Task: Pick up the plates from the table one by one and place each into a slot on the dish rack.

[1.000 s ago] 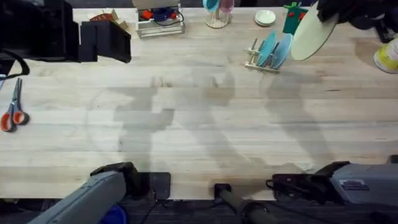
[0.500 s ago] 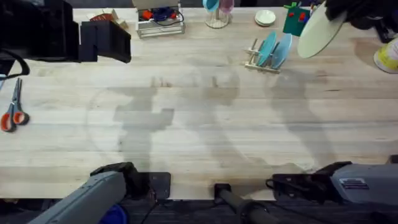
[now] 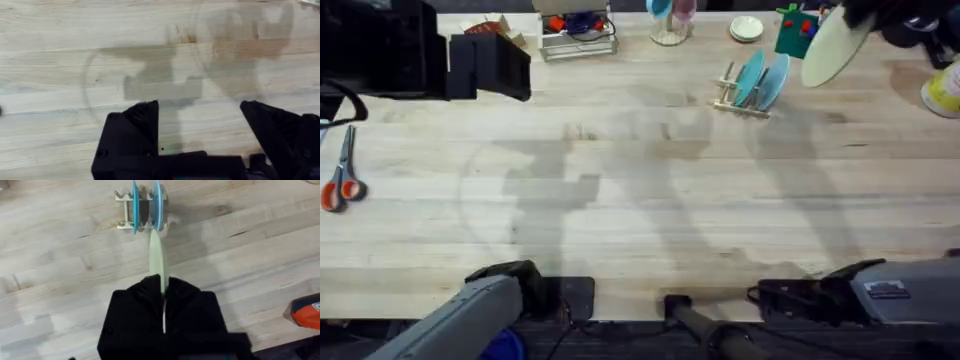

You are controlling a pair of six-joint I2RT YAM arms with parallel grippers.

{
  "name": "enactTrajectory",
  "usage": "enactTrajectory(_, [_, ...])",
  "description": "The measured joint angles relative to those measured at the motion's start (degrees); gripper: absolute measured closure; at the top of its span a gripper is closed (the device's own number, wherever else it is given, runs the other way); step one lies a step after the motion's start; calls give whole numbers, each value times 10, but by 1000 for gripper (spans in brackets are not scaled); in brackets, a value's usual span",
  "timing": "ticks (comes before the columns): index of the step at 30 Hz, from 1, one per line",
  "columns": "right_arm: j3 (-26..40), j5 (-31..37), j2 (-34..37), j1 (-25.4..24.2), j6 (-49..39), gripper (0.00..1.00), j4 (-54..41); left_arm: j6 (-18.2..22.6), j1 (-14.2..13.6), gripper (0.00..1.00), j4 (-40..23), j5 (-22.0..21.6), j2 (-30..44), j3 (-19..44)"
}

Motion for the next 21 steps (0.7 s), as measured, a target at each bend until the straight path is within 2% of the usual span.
enactTrajectory(11, [0,0,48,-5,-17,971,23,0,0,5,0,0,0,0])
enactTrajectory(21, [0,0,70,-31,-21,971,28,0,0,5,0,0,0,0])
